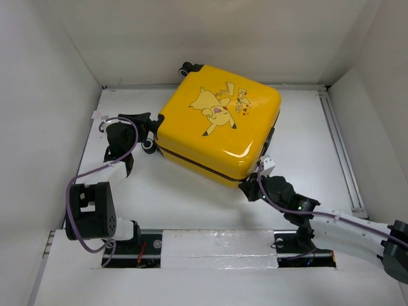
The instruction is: Pack the luggage
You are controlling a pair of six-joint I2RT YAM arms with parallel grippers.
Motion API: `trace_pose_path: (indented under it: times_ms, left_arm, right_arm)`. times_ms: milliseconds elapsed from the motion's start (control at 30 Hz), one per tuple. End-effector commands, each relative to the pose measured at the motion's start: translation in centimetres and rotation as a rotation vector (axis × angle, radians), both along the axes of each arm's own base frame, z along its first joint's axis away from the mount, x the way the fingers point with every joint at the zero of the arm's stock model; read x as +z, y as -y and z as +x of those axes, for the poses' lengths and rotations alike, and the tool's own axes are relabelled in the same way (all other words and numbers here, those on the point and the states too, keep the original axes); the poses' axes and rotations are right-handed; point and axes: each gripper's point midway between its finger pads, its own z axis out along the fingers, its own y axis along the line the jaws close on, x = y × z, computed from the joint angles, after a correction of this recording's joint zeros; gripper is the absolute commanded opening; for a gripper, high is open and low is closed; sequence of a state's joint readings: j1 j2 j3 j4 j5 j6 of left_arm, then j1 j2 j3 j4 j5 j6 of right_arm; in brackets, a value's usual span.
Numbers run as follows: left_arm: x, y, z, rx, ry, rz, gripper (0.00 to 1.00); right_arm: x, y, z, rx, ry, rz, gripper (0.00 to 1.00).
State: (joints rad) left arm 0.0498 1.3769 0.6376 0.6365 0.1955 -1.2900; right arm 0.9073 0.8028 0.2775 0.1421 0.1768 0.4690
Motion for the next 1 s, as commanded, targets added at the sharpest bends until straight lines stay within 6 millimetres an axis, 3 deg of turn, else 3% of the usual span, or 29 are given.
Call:
trace_pose_path:
  times_ms: [0,33,100,133,233,367,433,467,533,700,733,800,833,967]
  left_arm:
    - [5.1,-0.2,0.5,0.008,0.22,0.114,0.0]
    - [4.7,-0.2,0.4,0.008,0.22,0.114,0.0]
    - [5.0,0.1,-0.2,0.007,0.233,0.114,0.0]
    - [4.6,0.0,-0.3,0.016,0.229,0.115,0.0]
    - [4.6,-0.4,-0.4,0.035,0.221,0.127,0.0]
    - [5.2,-0.4,-0.5,0.038,0.239,0.118,0.0]
    - [4.8,-0.4,-0.4,0.037,0.229,0.118,0.0]
    - [4.2,-0.2,-0.6,0.026,0.216,0.107,0.0]
    - [4.4,-0.1,-1.3,0.026,0.235,0.108,0.0]
    - [4.7,-0.2,-4.7,0.04,0.272,0.091,0.0]
    - [5.0,-0.4,-5.1,0.052,0.285,0.092,0.0]
    - [6.7,-1.0,-5.8,0.09,0.317,0.096,0.0]
    - [6.5,-1.2,-5.8,0.098,0.284,0.119,0.0]
    - [7.8,-1.4,-5.9,0.114,0.311,0.145,0.0]
  right_arm:
    - [3.5,-3.6,-1.4,0.078,0.039,0.098,0.0]
    - [4.3,-4.4,-1.8,0.094,0.042,0.098,0.0]
    - [3.2,-4.8,-2.8,0.13,0.031,-0.011,0.0]
    - [4.8,-5.8,-3.5,0.146,0.058,-0.019,0.0]
    - [5.1,-6.5,-5.5,0.19,0.063,-0.119,0.0]
    - [8.7,-7.7,-6.3,0.238,0.114,-0.044,0.0]
    - [10.0,-7.3,-5.1,0.224,0.133,0.011,0.0]
    - [10.0,-6.3,-3.0,0.184,0.115,0.017,0.0]
    - [11.3,-4.5,-0.8,0.152,0.149,0.039,0.0]
    - [16.4,0.9,5.4,0.089,0.218,0.11,0.0]
    - [16.8,1.3,5.5,0.103,0.221,0.107,0.0]
    - [15.8,1.4,5.1,0.12,0.179,0.093,0.0]
    - [13.6,0.5,3.6,0.162,0.131,0.087,0.0]
    - [10.4,-2.2,-1.5,0.326,0.049,0.111,0.0]
